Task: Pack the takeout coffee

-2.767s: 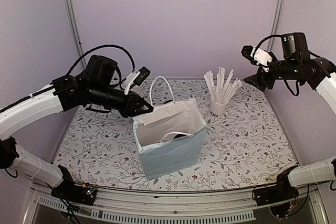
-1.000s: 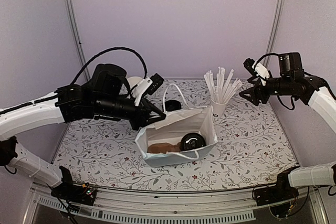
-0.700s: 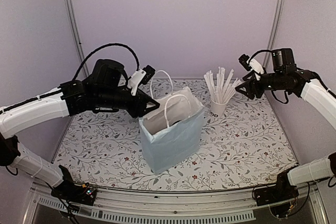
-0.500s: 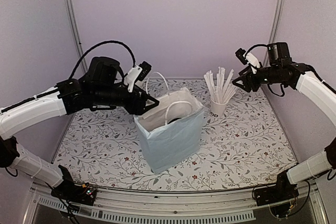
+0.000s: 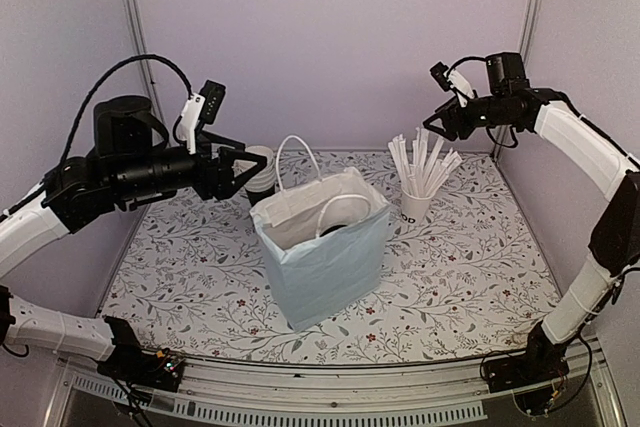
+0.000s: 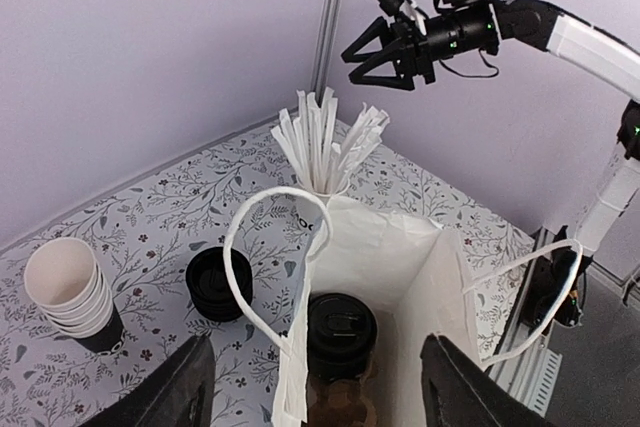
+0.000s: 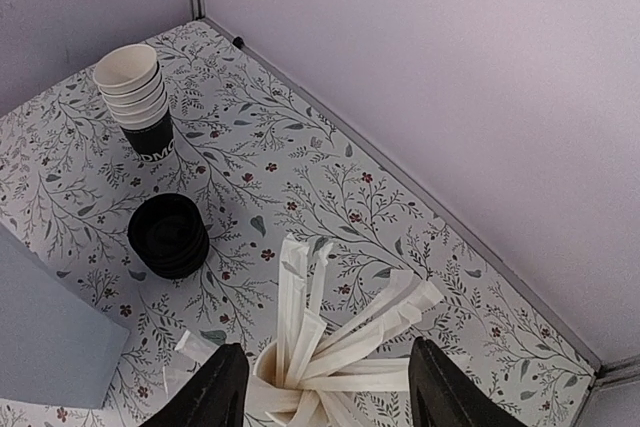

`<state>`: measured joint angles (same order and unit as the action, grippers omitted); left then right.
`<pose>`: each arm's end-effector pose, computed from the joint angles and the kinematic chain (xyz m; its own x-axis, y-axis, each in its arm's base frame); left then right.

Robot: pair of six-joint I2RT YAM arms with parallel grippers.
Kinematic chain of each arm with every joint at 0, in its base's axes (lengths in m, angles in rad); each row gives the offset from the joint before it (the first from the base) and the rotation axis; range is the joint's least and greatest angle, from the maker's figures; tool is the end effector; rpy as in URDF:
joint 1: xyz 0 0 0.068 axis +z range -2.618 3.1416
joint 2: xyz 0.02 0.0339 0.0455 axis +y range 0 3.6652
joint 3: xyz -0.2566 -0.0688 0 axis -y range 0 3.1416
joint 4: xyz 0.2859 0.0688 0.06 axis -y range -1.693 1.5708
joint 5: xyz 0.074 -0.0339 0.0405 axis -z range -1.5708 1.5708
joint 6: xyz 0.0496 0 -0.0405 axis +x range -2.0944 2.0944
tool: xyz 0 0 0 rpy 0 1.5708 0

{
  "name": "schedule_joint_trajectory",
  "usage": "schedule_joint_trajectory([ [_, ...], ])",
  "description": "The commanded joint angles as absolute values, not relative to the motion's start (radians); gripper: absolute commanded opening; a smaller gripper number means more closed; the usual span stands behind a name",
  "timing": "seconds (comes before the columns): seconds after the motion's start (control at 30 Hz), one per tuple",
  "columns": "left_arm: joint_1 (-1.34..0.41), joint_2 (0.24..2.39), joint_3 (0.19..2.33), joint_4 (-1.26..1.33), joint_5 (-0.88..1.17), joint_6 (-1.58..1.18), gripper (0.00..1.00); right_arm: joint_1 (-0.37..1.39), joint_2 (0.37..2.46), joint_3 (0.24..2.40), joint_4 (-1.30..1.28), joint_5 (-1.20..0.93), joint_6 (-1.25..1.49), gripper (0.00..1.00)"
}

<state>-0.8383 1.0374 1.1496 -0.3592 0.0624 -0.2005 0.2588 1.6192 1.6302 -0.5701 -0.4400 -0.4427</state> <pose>0.1894 -0.2152 0.3959 -0.3161 0.0542 -0.9472 0.7343 0.6462 -0.2081 0.3991 0.1275 0.3699 -0.2146 -0.4577 -0.8628 -0.7443 0.6487 -0.1590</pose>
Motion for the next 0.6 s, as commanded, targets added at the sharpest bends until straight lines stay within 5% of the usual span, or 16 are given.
schedule_joint_trajectory([
  [0.0,-0.830,1.048,1.112,-0.357,0.040,-0.241,0.73,0.254,1.734,1.718,-0.642,-0.488,-0.402,0.59],
  [0.57,-0.830,1.051,1.073,-0.343,0.048,-0.253,0.73,0.257,1.894,1.802,-0.676,-0.515,-0.345,0.48],
])
